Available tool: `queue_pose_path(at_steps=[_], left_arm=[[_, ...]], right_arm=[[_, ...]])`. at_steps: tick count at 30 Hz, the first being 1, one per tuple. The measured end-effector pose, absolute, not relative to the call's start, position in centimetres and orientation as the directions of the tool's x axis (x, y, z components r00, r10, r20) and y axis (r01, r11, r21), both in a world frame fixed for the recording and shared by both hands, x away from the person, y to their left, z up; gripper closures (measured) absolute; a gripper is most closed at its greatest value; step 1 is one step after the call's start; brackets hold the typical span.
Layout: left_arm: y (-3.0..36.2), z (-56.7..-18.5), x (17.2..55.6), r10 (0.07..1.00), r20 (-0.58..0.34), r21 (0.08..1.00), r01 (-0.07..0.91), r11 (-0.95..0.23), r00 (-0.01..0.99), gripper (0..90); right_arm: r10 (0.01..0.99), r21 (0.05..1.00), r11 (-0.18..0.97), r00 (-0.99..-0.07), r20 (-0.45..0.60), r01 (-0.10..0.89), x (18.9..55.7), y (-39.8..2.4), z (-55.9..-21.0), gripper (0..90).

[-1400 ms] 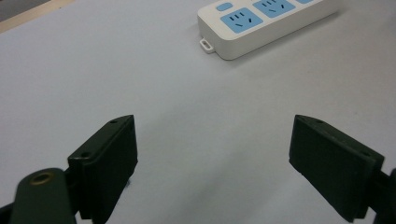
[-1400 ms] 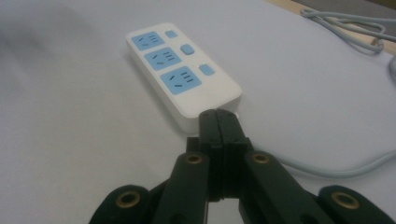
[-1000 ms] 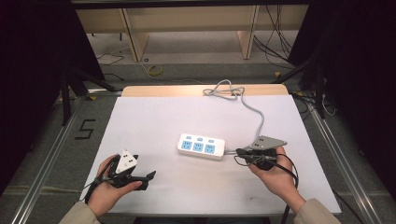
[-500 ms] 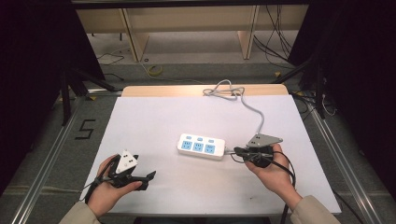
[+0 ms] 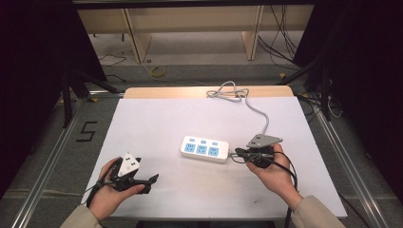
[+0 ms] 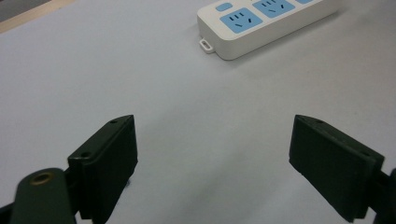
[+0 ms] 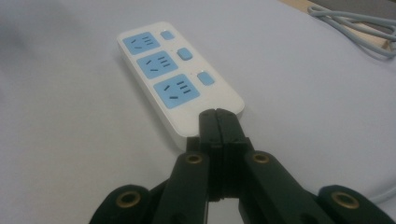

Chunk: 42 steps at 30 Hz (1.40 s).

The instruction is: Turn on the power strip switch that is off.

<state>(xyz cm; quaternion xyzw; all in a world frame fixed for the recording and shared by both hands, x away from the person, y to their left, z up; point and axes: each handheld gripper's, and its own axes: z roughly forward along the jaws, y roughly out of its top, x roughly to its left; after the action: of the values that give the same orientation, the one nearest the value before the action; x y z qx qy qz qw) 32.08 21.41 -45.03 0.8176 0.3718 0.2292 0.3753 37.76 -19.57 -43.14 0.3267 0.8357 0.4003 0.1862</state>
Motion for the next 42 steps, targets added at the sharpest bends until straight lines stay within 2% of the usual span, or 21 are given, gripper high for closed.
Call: queue_pose_path(at_steps=[42], left_arm=[[21.3,-45.0,32.1,0.778,0.1,0.783,0.434,-0.446,0.62,15.1]], right_arm=[[0.677,0.78,0.487,-0.734,-0.051,0.395,40.1,-16.8,-43.3,90.0]])
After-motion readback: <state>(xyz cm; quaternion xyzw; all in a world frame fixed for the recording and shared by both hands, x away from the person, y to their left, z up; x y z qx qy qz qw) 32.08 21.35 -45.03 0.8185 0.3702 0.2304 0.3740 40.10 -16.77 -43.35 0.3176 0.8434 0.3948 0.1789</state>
